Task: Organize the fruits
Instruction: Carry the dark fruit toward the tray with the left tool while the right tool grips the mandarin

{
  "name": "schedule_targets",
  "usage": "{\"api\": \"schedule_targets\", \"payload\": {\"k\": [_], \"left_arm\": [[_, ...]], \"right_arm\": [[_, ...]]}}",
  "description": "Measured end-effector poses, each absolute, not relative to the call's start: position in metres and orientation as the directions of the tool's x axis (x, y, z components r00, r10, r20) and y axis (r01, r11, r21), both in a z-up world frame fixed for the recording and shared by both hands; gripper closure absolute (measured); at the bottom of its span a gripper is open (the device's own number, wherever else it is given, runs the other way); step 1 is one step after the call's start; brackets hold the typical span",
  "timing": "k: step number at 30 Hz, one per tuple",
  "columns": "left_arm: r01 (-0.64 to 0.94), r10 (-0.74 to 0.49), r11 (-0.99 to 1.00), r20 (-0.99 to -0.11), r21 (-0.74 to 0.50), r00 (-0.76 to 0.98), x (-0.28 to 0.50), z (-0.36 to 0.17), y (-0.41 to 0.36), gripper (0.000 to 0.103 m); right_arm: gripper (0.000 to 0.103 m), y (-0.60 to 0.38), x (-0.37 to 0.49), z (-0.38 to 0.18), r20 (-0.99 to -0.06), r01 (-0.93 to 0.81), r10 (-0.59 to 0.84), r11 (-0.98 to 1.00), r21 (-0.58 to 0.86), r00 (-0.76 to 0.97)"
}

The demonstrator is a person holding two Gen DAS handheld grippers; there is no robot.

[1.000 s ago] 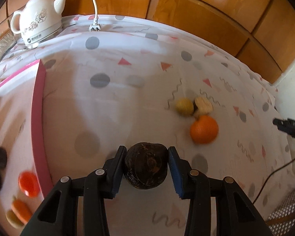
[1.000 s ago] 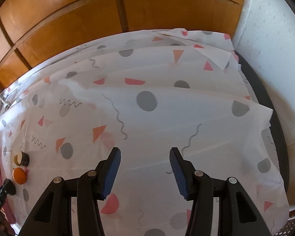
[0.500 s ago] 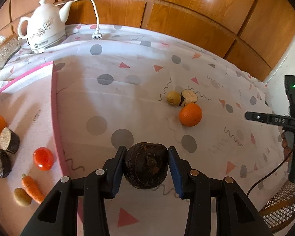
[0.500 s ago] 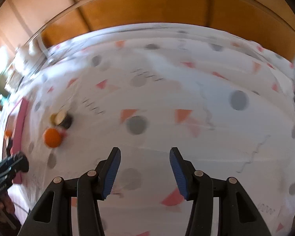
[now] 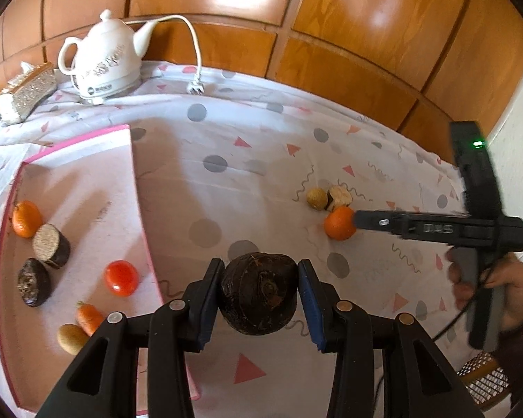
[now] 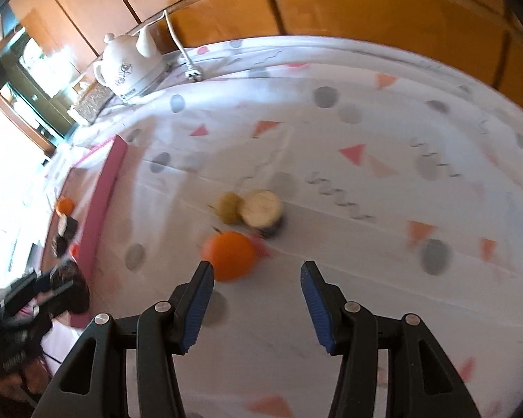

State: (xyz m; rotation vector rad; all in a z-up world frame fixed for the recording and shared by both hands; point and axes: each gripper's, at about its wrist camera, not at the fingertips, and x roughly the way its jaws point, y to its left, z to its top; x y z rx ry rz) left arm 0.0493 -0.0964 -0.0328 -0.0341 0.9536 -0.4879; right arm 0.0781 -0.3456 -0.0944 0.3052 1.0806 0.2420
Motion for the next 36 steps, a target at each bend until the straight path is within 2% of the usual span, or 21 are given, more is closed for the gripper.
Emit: {"api": "schedule_targets", "payload": {"k": [6, 8, 9, 18, 24, 36], "left_arm": [[0.339, -0.383, 0.914, -0.749, -0.223, 0.54, 0.045, -0.022, -0.072, 0.06], [0.325, -0.366, 0.922, -0.74, -0.209, 0.564, 0.044, -0.019, -0.064, 0.06], [0.32, -0.362, 0.925, -0.737, -0.206, 0.57, 0.044, -0.018, -0.062, 0.06], [0.269, -0.348, 0.935, -0.733, -0.23, 0.584, 0.047, -0.019, -0.037, 0.06], [0.211, -0.33, 0.944, -0.739, -0.254, 0.587, 0.05, -0.023, -0.016, 0.06], [-0.025, -0.2, 0.96, -0.745, -0.278, 0.636, 0.049, -0.027, 0.08, 0.06]], "right_arm": [[0.051, -0.317, 0.094, -0.112, -0.853, -0.028, 0.308, 0.945, 0.327, 0.42], [0.056, -0.311, 0.097, -0.117, -0.863, -0.031, 0.285, 0.953, 0.3, 0.417], [0.063, -0.309, 0.097, -0.117, -0.866, -0.033, 0.262, 0.961, 0.274, 0.425], [0.064, -0.326, 0.076, -0.114, -0.897, -0.088, 0.192, 0.981, 0.171, 0.398], [0.064, -0.358, 0.053, -0.118, -0.924, -0.087, 0.097, 0.994, 0.07, 0.369], [0.063, -0.398, 0.037, -0.126, -0.911, -0.06, 0.163, 0.987, 0.151, 0.378]]}}
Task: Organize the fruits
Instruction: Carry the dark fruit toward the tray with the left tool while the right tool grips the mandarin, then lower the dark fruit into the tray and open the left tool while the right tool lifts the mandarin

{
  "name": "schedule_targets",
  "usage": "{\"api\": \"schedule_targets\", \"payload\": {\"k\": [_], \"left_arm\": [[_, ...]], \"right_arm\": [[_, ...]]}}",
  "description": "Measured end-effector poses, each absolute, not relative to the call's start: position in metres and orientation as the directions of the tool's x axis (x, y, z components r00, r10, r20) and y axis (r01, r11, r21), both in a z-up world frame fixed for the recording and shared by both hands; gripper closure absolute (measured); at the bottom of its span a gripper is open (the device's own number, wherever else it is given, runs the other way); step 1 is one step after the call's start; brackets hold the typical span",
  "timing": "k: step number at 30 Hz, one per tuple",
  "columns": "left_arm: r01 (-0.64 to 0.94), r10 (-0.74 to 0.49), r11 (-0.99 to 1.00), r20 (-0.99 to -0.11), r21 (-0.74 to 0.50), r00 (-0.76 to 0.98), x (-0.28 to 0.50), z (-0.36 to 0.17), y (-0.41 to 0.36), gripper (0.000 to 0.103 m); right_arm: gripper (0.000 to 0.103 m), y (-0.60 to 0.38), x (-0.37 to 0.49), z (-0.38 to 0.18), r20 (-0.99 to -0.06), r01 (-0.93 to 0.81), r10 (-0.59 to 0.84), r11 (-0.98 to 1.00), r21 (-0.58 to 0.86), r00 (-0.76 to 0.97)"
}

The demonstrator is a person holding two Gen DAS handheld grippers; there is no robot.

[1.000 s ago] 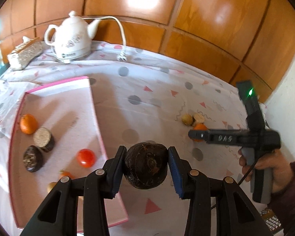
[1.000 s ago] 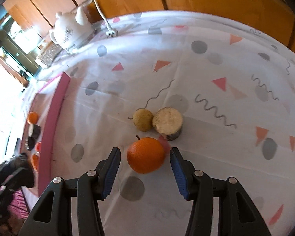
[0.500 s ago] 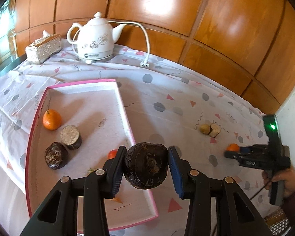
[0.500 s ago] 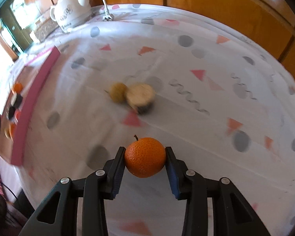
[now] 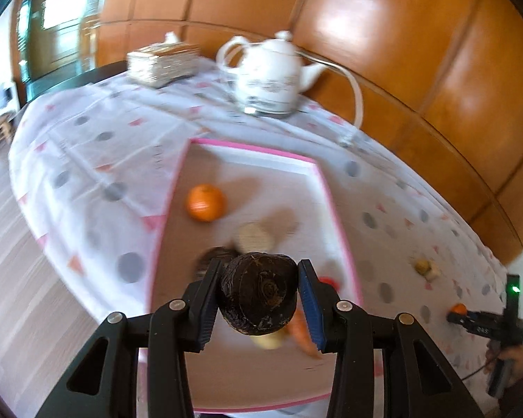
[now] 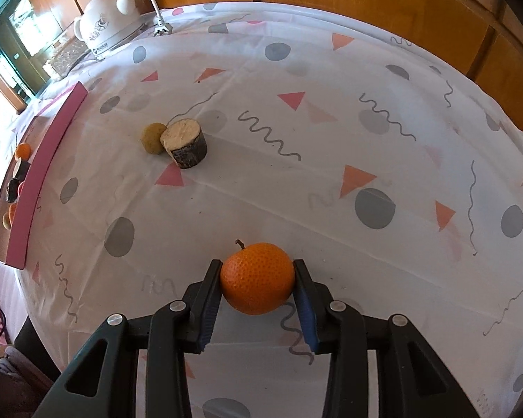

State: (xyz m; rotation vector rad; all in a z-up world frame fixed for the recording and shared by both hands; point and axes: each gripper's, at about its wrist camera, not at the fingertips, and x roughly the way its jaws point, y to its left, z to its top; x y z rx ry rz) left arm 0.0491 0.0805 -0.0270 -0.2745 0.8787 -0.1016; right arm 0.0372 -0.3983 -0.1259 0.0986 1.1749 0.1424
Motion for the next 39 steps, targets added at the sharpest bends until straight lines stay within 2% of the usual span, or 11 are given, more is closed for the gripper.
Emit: {"api": "schedule_targets", "payload": {"k": [5, 11, 21, 23, 30, 37, 39], "left_arm": [[-0.093, -0.202, 0.941, -0.76, -0.325, 0.618, 0.053, -0.039, 0.106, 0.06], [-0.086, -0.246, 0.924, -0.75, -0.374, 0.614, 0.077, -0.039, 0.102, 0.06], [-0.061, -0.191, 0.955, -0.761, -0.29, 0.619, 0.136, -0.042, 0.077, 0.06], [-0.062, -0.176, 0.96, -0.763, -0.272, 0.622, 0.144, -0.044, 0.073, 0.065], [-0.075, -0.12, 0.975, -0.777, -0.21, 0.618, 0.166, -0.053, 0.062, 0.065], [-0.109, -0.099, 0.969, -0.754, -0.221, 0.65, 0.144, -0.043, 0.072, 0.06], [-0.129, -0.079, 0.968, -0.751, -0.215, 0.655, 0.135, -0.041, 0.077, 0.056]], "right_arm": [[0.063, -0.398, 0.038, -0.127, -0.912, -0.058, 0.16, 0.987, 0.149, 0.377], [0.063, -0.388, 0.039, -0.127, -0.916, -0.078, 0.139, 0.99, 0.119, 0.376], [0.063, -0.384, 0.039, -0.128, -0.916, -0.095, 0.128, 0.99, 0.099, 0.38], [0.063, -0.386, 0.039, -0.128, -0.916, -0.097, 0.129, 0.99, 0.099, 0.381], [0.063, -0.384, 0.039, -0.129, -0.914, -0.101, 0.127, 0.99, 0.095, 0.386], [0.063, -0.386, 0.039, -0.128, -0.914, -0.1, 0.125, 0.991, 0.093, 0.387], [0.063, -0.386, 0.039, -0.128, -0.914, -0.1, 0.125, 0.991, 0.093, 0.387]]}}
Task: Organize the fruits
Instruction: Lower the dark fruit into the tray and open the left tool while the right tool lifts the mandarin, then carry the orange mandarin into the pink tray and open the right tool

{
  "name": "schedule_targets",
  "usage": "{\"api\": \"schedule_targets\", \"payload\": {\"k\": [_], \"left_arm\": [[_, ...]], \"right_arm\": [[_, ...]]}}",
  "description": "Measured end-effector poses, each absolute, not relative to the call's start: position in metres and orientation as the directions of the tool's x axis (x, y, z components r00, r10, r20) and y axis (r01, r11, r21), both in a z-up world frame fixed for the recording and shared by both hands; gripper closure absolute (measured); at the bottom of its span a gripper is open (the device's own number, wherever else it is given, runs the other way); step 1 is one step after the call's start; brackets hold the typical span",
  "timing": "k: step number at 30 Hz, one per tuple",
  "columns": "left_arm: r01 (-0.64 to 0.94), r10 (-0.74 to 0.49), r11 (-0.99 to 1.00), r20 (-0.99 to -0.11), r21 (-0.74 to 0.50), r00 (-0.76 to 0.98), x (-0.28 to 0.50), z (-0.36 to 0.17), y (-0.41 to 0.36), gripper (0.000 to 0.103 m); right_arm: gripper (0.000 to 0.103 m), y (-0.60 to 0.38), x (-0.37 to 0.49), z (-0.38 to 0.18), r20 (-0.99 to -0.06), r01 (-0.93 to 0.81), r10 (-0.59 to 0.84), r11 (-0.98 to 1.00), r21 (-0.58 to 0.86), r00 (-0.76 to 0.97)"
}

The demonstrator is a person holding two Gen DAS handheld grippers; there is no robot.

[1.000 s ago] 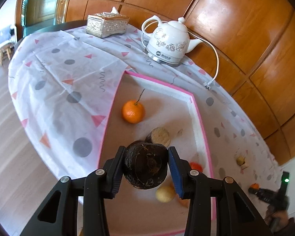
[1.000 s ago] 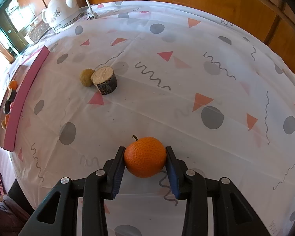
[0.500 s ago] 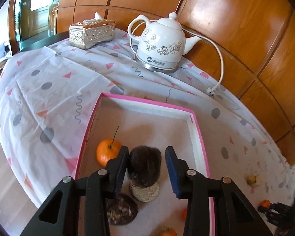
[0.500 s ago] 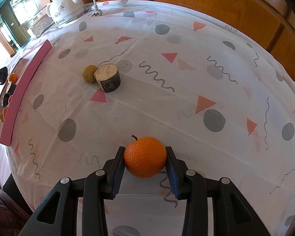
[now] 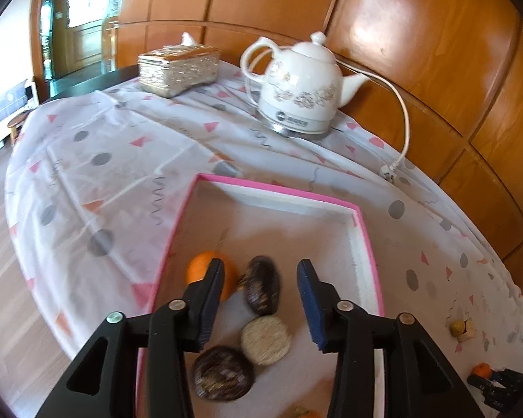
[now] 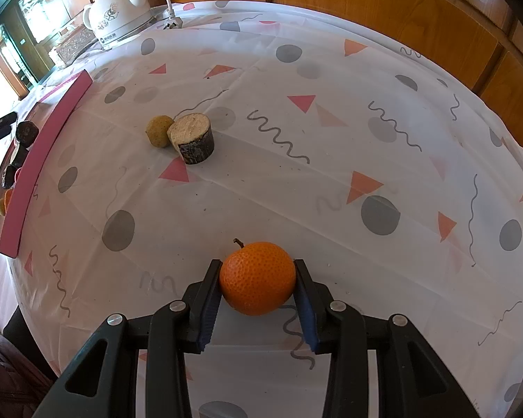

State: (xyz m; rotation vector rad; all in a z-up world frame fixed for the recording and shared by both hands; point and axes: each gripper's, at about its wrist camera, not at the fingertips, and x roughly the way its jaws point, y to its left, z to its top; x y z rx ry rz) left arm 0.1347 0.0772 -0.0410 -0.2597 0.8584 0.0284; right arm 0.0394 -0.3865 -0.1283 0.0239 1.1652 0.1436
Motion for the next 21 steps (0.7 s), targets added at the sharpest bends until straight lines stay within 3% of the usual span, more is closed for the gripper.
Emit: {"api": "schedule_targets", "payload": {"k": [6, 14, 21], "left_arm": [[-0.154, -0.02, 0.974, -0.749, -0.163, 0.663, 0.105, -0.041, 0.092, 0.049], [-0.182, 0.024, 0.974, -0.733, -0.136, 0.679, 0.068, -0.04, 0.096, 0.03], [-0.161, 0.036, 0.98, -0.693, -0.116, 0.72, 0.048, -0.026, 0.087, 0.024]], "right_arm": [[0.063, -0.385, 0.039, -0.128, -0.914, -0.102, 0.115, 0.991, 0.081, 0.389], [0.063, -0.382, 0.038, -0.127, -0.913, -0.109, 0.101, 0.992, 0.062, 0.396], [0.063, -0.382, 0.038, -0.128, -0.91, -0.115, 0.093, 0.992, 0.05, 0.405]]}}
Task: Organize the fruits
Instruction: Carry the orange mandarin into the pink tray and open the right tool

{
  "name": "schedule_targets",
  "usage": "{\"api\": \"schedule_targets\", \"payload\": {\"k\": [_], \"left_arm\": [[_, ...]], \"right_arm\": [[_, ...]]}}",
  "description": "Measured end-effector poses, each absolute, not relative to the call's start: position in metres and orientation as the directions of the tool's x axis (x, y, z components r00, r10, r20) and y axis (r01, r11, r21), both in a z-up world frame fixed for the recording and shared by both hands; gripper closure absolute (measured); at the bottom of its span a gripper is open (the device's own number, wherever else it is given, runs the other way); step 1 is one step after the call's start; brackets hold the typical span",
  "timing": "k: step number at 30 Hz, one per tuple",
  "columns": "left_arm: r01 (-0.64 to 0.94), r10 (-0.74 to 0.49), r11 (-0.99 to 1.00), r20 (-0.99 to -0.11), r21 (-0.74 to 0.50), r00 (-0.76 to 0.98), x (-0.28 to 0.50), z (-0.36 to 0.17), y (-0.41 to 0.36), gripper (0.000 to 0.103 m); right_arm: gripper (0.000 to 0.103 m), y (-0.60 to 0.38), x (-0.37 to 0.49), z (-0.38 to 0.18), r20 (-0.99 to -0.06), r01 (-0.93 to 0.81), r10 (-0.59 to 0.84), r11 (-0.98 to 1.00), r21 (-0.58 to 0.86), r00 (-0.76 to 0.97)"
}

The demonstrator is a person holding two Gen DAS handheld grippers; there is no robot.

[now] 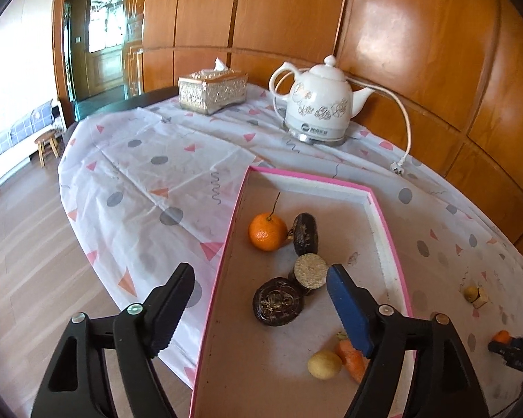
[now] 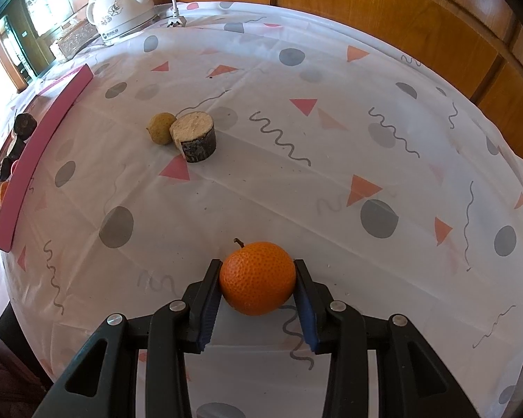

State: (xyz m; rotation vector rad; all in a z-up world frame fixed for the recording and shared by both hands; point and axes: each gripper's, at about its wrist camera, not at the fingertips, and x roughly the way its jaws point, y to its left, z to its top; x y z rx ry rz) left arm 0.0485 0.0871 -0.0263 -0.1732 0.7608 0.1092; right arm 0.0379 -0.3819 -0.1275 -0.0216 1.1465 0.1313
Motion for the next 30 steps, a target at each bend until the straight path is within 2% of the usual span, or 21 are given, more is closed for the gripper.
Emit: {"api": "schedule_targets", "payload": {"k": [24, 30], "left_arm": [[-0.107, 0.024, 0.99, -0.635, -0.093, 0.772, 0.028, -0.004, 0.078, 0.023], [-0.106, 0.03, 0.991, -0.632, -0.084, 0.774, 0.025, -0.004, 0.079, 0.023]], "right_arm": [[0.064, -0.374, 0.04, -0.125, -0.915, -0.088, 0.055, 0.996, 0.022, 0.401], [0.064, -0.34, 0.043, -0.112, -0.903, -0.159, 0.144, 0.984, 0.085, 0.405]]}}
